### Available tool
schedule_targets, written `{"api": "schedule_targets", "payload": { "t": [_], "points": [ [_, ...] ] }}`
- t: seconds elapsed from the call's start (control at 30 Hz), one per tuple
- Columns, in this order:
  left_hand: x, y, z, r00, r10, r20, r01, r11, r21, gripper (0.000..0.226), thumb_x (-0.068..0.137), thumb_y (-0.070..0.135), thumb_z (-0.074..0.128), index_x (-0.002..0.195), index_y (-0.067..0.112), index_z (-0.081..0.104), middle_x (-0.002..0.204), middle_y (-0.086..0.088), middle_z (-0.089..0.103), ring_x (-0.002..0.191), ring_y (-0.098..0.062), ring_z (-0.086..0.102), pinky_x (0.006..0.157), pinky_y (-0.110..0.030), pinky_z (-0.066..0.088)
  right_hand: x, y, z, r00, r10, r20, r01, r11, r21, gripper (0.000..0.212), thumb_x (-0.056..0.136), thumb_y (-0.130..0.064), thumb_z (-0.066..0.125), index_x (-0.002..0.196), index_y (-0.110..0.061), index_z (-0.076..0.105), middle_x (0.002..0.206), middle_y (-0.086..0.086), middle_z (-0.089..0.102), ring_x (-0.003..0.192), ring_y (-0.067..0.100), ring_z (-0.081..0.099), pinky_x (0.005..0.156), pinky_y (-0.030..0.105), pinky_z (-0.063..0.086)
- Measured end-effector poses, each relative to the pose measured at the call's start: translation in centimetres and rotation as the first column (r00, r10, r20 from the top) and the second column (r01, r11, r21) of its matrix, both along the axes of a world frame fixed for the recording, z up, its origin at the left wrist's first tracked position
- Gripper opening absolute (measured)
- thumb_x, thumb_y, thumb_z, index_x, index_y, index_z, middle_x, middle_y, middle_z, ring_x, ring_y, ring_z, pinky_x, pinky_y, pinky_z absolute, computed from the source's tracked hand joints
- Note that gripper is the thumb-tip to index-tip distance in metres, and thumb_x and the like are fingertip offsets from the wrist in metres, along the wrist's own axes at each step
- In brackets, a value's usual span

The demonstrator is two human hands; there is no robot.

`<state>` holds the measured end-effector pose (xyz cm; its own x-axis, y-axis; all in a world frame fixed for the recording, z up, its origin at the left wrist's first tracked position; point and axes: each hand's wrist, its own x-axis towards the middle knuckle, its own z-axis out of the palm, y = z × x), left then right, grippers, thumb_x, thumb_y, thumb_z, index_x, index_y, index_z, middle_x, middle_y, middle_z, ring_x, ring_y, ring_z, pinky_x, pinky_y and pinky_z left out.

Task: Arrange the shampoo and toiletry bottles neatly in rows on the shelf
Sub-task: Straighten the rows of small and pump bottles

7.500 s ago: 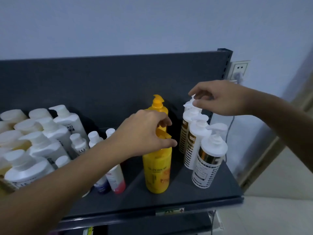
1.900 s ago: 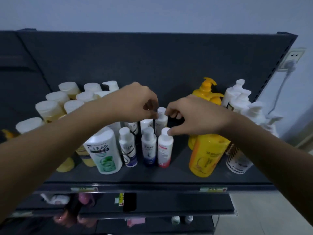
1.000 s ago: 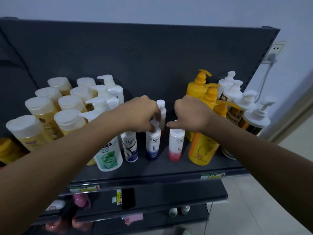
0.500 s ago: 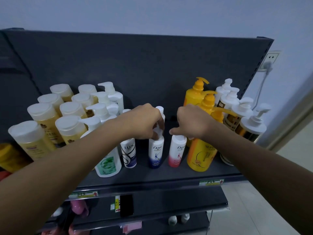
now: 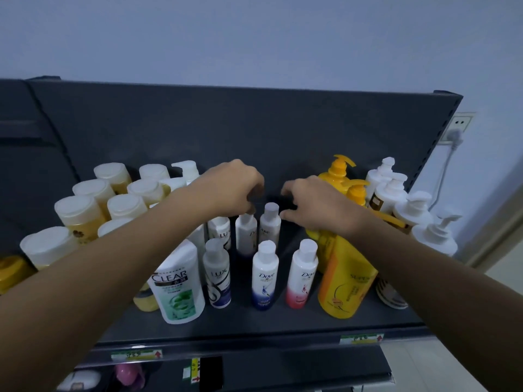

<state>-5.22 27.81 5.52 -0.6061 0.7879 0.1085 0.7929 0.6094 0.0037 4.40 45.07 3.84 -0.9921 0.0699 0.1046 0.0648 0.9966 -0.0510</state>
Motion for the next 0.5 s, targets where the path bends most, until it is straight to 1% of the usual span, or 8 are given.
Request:
{"api": "schedule_targets", "payload": {
  "t": [0.03,0.07,0.1,0.17,0.23,0.3,0.37,0.5],
  "points": [
    [-0.3,0.3,0.0,1.000,0.012,0.004,-0.011,0.999,-0.033,0.025,0.079,0.040,0.078,0.098,0.030,0.066,0.093,0.005,0.066,0.088,-0.023,0.066,0.073,-0.041,0.058,-0.8,-0.1,-0.1,0.999,0.028,0.042,-0.027,0.999,-0.020,0.037,0.089,-0.033,0.069,0.123,-0.016,0.067,0.107,0.008,0.071,0.101,0.028,0.066,0.080,0.042,0.058],
    [-0.7,0.6,-0.2,1.000,0.024,0.017,-0.022,0.996,-0.084,0.025,0.079,0.042,0.078,0.097,0.029,0.065,0.091,0.004,0.065,0.085,-0.023,0.065,0.071,-0.039,0.058,-1.4,-0.2,-0.4,0.995,0.057,0.084,-0.054,0.998,-0.038,0.041,0.089,-0.028,0.069,0.129,-0.019,0.066,0.113,0.007,0.070,0.106,0.029,0.066,0.084,0.042,0.058],
    [-0.8,0.9,-0.5,0.999,0.030,0.029,-0.026,0.991,-0.131,0.026,0.079,0.043,0.078,0.095,0.028,0.064,0.088,0.004,0.064,0.082,-0.022,0.064,0.068,-0.037,0.056,-2.0,-0.3,-0.7,0.991,0.075,0.114,-0.070,0.996,-0.048,0.041,0.088,-0.026,0.069,0.128,-0.022,0.067,0.114,0.006,0.070,0.107,0.029,0.066,0.083,0.040,0.058],
    [-1.2,1.3,-1.1,0.997,0.039,0.062,-0.027,0.983,-0.183,0.022,0.079,0.042,0.078,0.092,0.028,0.067,0.084,0.005,0.064,0.077,-0.019,0.064,0.063,-0.034,0.054,-2.9,-0.4,-1.5,0.990,0.086,0.111,-0.079,0.995,-0.066,0.032,0.087,-0.024,0.070,0.119,-0.022,0.071,0.109,0.004,0.070,0.102,0.028,0.067,0.075,0.035,0.054],
    [-1.6,1.5,-1.7,0.996,0.049,0.077,-0.036,0.985,-0.169,0.026,0.079,0.040,0.078,0.101,0.027,0.072,0.085,0.005,0.065,0.078,-0.019,0.065,0.062,-0.033,0.054,-3.5,-0.3,-2.1,0.996,0.075,0.049,-0.071,0.995,-0.073,0.025,0.087,-0.025,0.071,0.112,-0.019,0.072,0.105,0.003,0.070,0.099,0.026,0.067,0.071,0.032,0.050],
    [-1.9,1.6,-2.0,0.996,0.058,0.073,-0.046,0.987,-0.154,0.029,0.079,0.037,0.078,0.105,0.025,0.072,0.087,0.003,0.067,0.081,-0.021,0.066,0.058,-0.031,0.050,-3.8,-0.3,-2.5,0.998,0.059,0.010,-0.058,0.994,-0.092,0.025,0.087,-0.028,0.073,0.110,-0.018,0.069,0.106,0.004,0.070,0.097,0.025,0.065,0.070,0.031,0.050],
    [-2.2,1.9,-2.3,0.995,0.061,0.083,-0.048,0.987,-0.152,0.027,0.079,0.035,0.079,0.102,0.023,0.072,0.085,0.002,0.065,0.081,-0.022,0.066,0.057,-0.031,0.048,-4.0,-0.3,-3.0,0.998,0.053,-0.020,-0.055,0.990,-0.127,0.028,0.085,-0.031,0.075,0.107,-0.018,0.064,0.102,0.004,0.070,0.094,0.025,0.064,0.067,0.031,0.046],
    [-2.5,2.4,-2.6,0.992,0.061,0.108,-0.047,0.991,-0.124,0.023,0.076,0.030,0.080,0.096,0.020,0.074,0.081,0.002,0.066,0.080,-0.022,0.067,0.064,-0.036,0.058,-4.2,0.0,-4.1,0.995,0.000,-0.103,-0.021,0.980,-0.199,0.024,0.083,-0.029,0.076,0.101,-0.018,0.065,0.097,0.006,0.070,0.090,0.026,0.062,0.063,0.029,0.040]
  ]
}}
